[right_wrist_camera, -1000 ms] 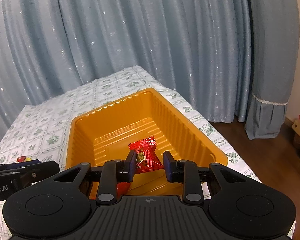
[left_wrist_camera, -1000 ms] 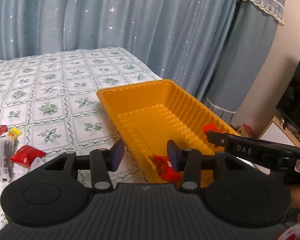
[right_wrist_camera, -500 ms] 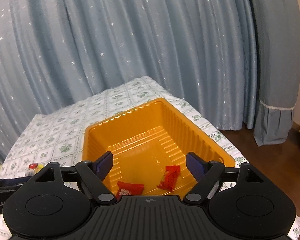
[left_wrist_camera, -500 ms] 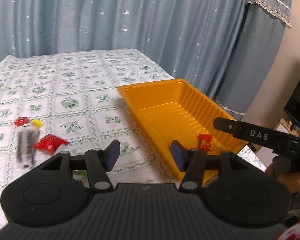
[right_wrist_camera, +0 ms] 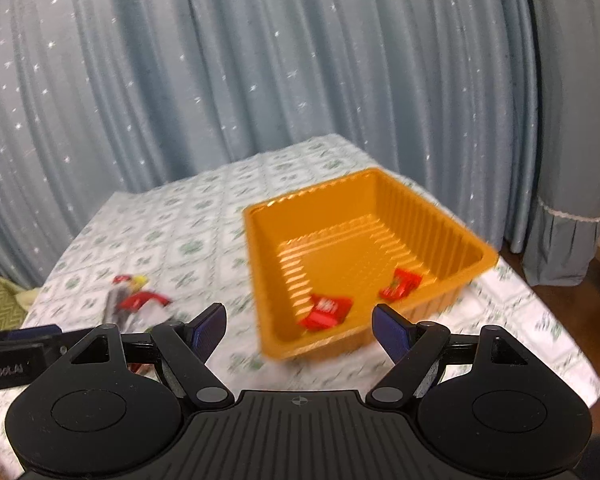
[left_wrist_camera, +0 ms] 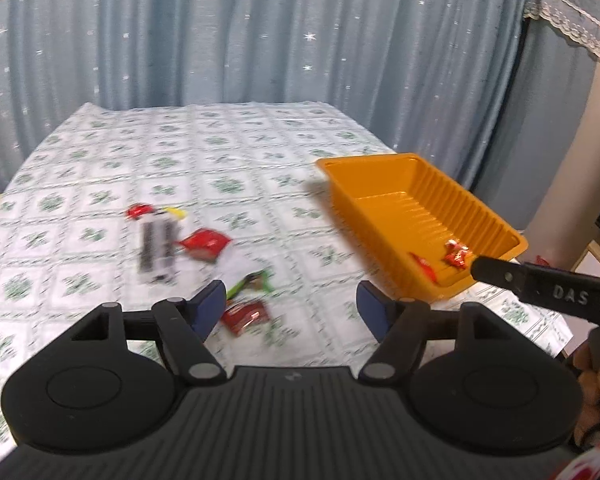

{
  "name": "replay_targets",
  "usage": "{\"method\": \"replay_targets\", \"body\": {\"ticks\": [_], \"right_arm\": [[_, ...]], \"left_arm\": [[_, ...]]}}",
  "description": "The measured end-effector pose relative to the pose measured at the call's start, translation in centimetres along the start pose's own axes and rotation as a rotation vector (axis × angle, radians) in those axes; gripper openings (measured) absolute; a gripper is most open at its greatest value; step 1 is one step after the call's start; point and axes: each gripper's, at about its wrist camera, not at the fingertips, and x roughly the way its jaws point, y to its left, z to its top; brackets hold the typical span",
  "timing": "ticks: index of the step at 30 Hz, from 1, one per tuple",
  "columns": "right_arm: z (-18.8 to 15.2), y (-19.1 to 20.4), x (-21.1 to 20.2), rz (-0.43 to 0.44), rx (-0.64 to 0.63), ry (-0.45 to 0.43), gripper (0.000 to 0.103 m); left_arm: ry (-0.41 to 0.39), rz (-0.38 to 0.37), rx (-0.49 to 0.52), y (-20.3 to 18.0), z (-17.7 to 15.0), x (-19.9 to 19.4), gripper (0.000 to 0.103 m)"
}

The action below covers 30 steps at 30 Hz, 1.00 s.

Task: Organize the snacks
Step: 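Move both tools back toward the remaining snacks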

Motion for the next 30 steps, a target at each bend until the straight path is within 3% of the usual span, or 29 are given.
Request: {"method": "replay_targets", "body": {"ticks": [10, 30], "right_arm": [[-2.4, 3.8, -1.3, 0.053, -0.059, 0.065, 0.080], [-4.0, 8.2, 2.3, 0.134, -0.177, 0.126, 0.080]], "left_arm": [[0.015, 0.084, -0.049, 4.0, -2.2, -2.3, 0.071], [0.050, 0.104, -0.042, 7.7, -2.9, -0.9, 0.071]]}}
